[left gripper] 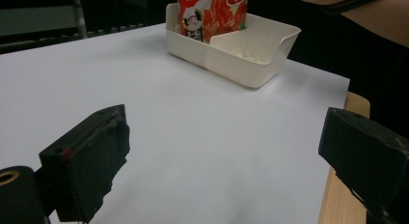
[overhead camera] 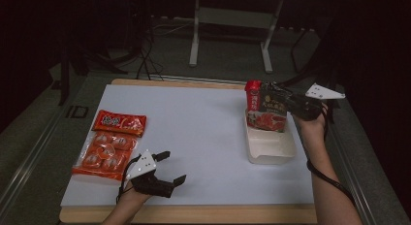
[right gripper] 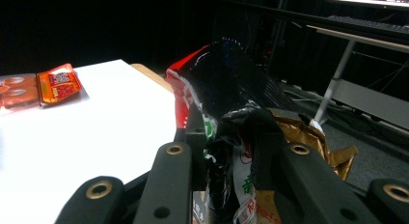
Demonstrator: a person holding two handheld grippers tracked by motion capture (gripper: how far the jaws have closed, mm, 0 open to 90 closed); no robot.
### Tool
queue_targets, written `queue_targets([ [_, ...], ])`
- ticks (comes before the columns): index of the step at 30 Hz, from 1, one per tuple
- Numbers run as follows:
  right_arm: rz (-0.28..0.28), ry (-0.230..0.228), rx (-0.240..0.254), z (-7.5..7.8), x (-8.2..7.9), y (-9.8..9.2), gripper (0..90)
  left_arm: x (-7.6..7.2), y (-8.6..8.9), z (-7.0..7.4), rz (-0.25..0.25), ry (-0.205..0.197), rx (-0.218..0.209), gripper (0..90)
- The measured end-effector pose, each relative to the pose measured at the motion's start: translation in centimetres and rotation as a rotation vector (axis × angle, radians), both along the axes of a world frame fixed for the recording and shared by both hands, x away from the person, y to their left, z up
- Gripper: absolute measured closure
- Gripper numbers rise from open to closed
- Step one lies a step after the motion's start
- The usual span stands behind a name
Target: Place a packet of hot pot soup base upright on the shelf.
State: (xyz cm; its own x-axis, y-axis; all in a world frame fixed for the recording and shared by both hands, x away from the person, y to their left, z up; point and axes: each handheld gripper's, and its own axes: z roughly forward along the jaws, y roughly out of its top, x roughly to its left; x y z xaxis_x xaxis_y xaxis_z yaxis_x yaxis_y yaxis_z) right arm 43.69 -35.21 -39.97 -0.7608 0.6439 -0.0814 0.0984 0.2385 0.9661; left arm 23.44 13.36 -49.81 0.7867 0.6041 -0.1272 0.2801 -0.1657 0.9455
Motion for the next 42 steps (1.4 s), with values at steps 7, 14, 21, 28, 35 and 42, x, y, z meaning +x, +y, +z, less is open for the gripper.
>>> queue_targets([
  [7, 0.026, 0.05, -0.057, -1.0, 0.2, 1.0, 73.6, 0.0, -0.1, 0.0, -0.007, 0.005, -0.002, 4.5],
  [14, -0.037, 0.109, 0.006, -1.4, -0.2, -0.2, 66.3, 0.1, 0.1, 0.0, 0.006, 0.007, -0.004, 4.5],
  [21, -0.096, 0.117, -0.003, -0.5, -1.2, -0.5, 56.6, 0.0, -0.1, 0.0, -0.009, -0.004, 0.011, 4.5],
  [28, -0.09, 0.118, 0.091, 0.7, -2.8, -2.3, 52.1, 0.0, -0.3, 0.0, -0.02, -0.01, 0.004, 4.5],
  [35, -0.09, 0.1, 0.105, 3.2, -5.2, -2.1, 44.4, 0.3, -0.2, 0.2, -0.015, 0.032, -0.026, 5.4],
  [42, -0.061, 0.067, 0.092, 4.2, -8.3, 0.5, 21.6, 0.0, -0.3, 0.6, -0.015, 0.033, -0.016, 5.6],
])
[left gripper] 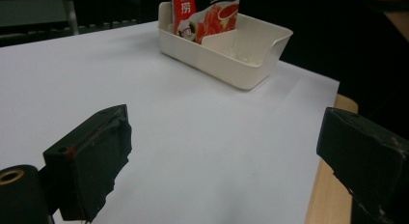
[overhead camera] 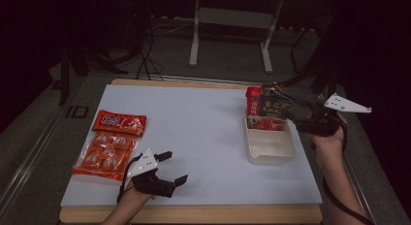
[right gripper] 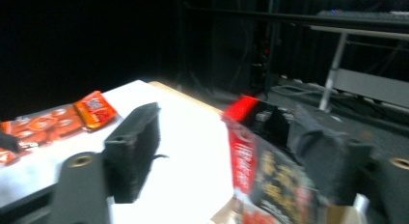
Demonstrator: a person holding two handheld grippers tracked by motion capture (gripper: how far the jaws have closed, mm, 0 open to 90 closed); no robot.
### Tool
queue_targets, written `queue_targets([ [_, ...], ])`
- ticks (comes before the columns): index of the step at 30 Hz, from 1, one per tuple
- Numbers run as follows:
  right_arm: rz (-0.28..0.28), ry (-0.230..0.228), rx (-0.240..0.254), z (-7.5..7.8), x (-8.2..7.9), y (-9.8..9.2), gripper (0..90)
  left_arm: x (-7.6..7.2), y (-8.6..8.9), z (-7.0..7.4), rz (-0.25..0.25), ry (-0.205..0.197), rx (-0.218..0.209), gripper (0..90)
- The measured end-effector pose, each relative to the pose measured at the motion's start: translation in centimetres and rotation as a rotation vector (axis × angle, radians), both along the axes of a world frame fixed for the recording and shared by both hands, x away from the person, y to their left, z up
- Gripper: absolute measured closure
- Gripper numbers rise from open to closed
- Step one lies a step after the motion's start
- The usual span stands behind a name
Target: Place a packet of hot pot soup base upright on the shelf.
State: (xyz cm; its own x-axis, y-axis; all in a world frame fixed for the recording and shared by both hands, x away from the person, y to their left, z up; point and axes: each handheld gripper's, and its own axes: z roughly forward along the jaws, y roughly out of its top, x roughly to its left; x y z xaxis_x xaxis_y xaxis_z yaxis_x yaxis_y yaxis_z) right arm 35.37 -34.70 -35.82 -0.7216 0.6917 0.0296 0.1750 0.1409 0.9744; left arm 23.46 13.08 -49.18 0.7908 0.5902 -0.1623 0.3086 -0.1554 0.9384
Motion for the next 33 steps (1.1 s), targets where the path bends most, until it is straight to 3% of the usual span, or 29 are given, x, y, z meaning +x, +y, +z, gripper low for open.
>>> queue_targets([
  [2, 0.01, -0.004, -0.004, -0.2, -0.7, 0.9, 13.4, 0.0, 0.1, 0.2, 0.011, 0.019, 0.003, 5.6],
  [8, 0.076, 0.008, 0.016, -0.9, -2.2, 2.3, 11.0, 0.4, 0.9, 0.3, 0.036, 0.099, 0.003, 5.6],
  [13, 0.102, -0.002, 0.01, -1.6, -3.3, 3.2, 13.1, 0.4, 1.0, 0.5, 0.035, 0.085, 0.026, 5.6],
  [14, 0.107, -0.002, 0.006, -1.7, -3.6, 3.5, 13.1, 0.3, 0.9, 0.5, 0.017, 0.083, 0.039, 5.6],
  [18, 0.164, 0.045, 0.003, -3.6, -4.9, 4.8, 13.5, 0.0, 0.4, 0.6, -0.007, 0.057, 0.095, 5.7],
  [28, 0.206, 0.097, 0.003, -6.9, -6.1, 5.9, 13.6, -0.3, 0.2, 0.7, -0.041, 0.049, 0.105, 5.7],
  [33, 0.223, 0.106, 0.005, -7.4, -6.7, 6.1, 13.7, -0.3, 0.8, 0.8, -0.032, 0.041, 0.101, 10.9],
])
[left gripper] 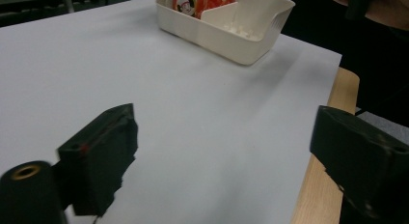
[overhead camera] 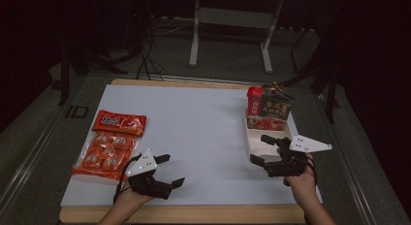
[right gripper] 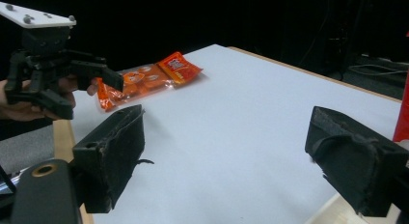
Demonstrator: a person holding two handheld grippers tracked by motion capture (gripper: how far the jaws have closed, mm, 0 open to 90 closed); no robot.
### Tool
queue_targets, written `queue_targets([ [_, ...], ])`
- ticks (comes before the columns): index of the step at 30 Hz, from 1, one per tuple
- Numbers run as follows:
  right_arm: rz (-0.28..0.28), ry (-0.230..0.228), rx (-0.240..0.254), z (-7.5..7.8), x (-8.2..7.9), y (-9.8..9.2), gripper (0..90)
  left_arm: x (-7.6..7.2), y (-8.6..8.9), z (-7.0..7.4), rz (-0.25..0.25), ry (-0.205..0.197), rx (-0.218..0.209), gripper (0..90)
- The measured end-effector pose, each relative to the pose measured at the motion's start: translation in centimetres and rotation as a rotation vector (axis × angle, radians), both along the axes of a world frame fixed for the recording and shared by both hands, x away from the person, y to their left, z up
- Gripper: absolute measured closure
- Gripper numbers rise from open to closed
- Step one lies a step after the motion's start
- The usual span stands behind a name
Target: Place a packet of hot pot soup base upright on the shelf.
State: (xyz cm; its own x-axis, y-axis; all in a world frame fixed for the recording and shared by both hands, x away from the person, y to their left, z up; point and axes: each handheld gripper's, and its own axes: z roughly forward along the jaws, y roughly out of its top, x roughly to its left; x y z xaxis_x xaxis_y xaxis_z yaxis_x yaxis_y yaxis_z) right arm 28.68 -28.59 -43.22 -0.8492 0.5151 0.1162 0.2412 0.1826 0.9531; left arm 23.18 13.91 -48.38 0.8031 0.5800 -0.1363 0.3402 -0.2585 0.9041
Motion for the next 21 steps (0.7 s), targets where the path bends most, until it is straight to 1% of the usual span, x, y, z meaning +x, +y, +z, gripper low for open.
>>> queue_targets([
  [2, 0.003, -0.002, 0.001, 0.1, -0.2, 0.0, 13.7, 0.0, 0.5, 0.1, 0.02, -0.008, 0.0, 14.9],
  [4, 0.006, -0.014, 0.005, 0.2, -0.3, 0.1, 13.7, 0.1, 1.0, 0.2, 0.037, -0.012, 0.01, 16.2],
  [5, 0.009, -0.02, 0.003, 0.3, -0.3, 0.1, 13.7, 0.1, 1.0, 0.2, 0.037, -0.012, 0.01, 17.7],
  [6, 0.007, -0.027, -0.001, 0.3, -0.4, 0.1, 13.7, 0.1, 1.6, 0.3, 0.062, -0.022, 0.017, 21.0],
  [8, 0.006, -0.031, -0.001, 0.4, -0.4, 0.1, 13.8, 0.1, 2.1, 0.4, 0.076, -0.013, 0.03, 22.4],
  [9, 0.007, -0.034, 0.003, 0.4, -0.4, 0.1, 14.2, 0.1, 2.4, 0.5, 0.091, -0.012, 0.039, 22.8],
  [10, 0.004, -0.035, 0.003, 0.5, -0.4, 0.1, 14.2, 0.1, 2.7, 0.5, 0.098, -0.003, 0.038, 23.7],
  [12, 0.001, -0.041, 0.002, 0.5, -0.4, 0.1, 14.2, 0.1, 3.3, 0.6, 0.132, 0.008, 0.044, 24.0],
  [13, 0.003, -0.044, 0.0, 0.4, -0.4, 0.1, 14.2, 0.2, 3.7, 0.6, 0.137, 0.015, 0.038, 24.1],
  [14, 0.003, -0.047, -0.003, 0.4, -0.5, 0.1, 14.2, 0.1, 4.1, 0.7, 0.151, 0.012, 0.042, 24.3],
  [16, 0.005, -0.052, -0.008, 0.4, -0.5, 0.2, 14.3, 0.1, 4.9, 0.7, 0.174, 0.015, 0.038, 27.2],
  [18, 0.008, -0.053, -0.012, 0.4, -0.5, 0.3, 14.3, 0.0, 5.8, 0.8, 0.202, 0.011, 0.046, 29.3],
  [19, 0.01, -0.053, -0.013, 0.4, -0.5, 0.4, 14.3, 0.0, 6.2, 0.9, 0.215, 0.011, 0.044, 33.1],
  [20, 0.01, -0.053, -0.013, 0.4, -0.5, 0.4, 14.3, 0.0, 6.2, 0.9, 0.215, 0.011, 0.044, 35.0],
  [21, 0.015, -0.052, -0.012, 0.4, -0.5, 0.5, 14.3, 0.0, 7.1, 0.9, 0.262, 0.009, 0.055, 38.9],
])
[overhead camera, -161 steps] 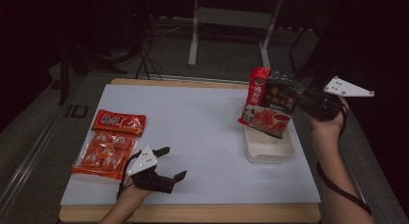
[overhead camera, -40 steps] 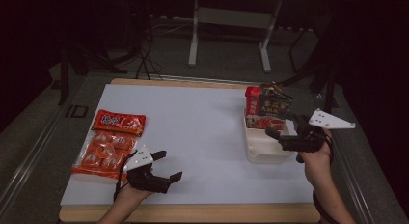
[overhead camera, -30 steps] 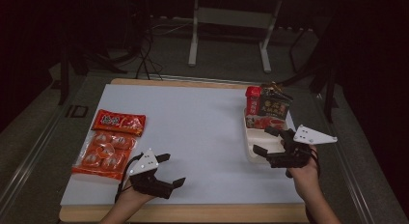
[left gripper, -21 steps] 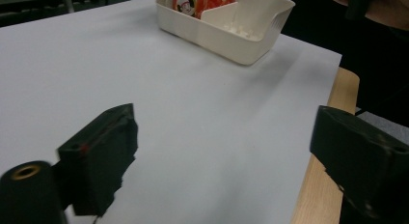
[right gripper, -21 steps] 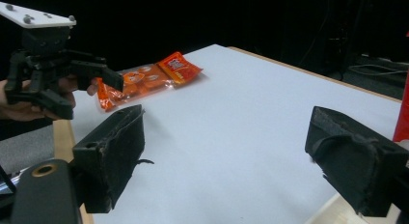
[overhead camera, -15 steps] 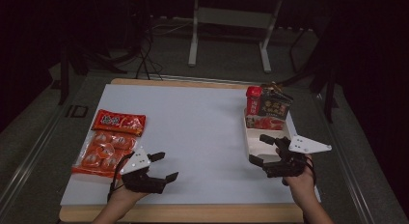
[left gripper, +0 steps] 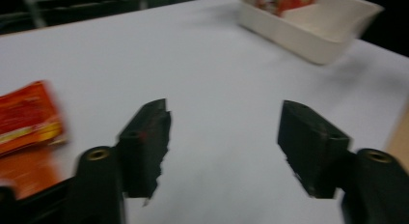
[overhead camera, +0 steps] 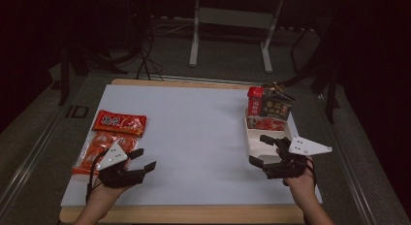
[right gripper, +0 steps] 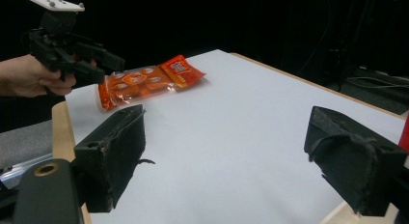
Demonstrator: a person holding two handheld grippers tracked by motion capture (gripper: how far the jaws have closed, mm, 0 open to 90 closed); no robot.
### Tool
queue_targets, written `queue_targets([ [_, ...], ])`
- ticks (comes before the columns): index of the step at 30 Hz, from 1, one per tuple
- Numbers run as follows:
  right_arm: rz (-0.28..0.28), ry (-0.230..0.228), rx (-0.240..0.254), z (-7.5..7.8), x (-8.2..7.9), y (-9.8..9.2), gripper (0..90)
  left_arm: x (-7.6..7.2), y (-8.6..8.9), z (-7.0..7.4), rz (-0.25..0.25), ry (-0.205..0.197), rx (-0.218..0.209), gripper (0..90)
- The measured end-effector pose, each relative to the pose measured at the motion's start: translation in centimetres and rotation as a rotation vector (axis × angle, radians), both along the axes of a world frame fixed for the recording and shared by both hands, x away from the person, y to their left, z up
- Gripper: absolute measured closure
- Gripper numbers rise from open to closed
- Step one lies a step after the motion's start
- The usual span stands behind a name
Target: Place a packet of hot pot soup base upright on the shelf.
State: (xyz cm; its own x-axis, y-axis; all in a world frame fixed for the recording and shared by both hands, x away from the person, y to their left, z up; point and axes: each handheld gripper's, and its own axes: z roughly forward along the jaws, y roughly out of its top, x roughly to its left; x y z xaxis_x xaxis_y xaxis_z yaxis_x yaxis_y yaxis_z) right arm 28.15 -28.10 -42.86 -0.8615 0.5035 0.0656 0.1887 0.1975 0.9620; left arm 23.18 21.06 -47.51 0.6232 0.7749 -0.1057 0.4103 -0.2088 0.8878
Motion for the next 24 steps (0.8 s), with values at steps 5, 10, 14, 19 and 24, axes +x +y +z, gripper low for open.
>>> queue_targets([
  [5, 0.011, 0.004, -0.001, -0.1, 0.0, 0.3, 14.3, 0.0, 2.4, -0.1, 0.11, -0.004, 0.031, 47.2],
  [10, 0.028, 0.008, -0.005, -0.2, -0.1, 0.5, 14.3, 0.2, 4.7, -0.4, 0.187, 0.016, 0.046, 60.2],
  [14, 0.037, 0.005, -0.001, -0.2, -0.1, 0.6, 14.3, 0.2, 5.6, -0.4, 0.215, 0.023, 0.058, 69.8],
  [19, 0.04, -0.001, 0.005, -0.1, -0.2, 0.7, 14.3, 0.2, 9.4, -0.8, 0.347, 0.045, 0.1, 85.6],
  [24, 0.048, 0.001, 0.011, -0.1, -0.2, 0.8, 14.3, 0.5, 12.2, -1.8, 0.446, 0.103, 0.148, 90.0],
])
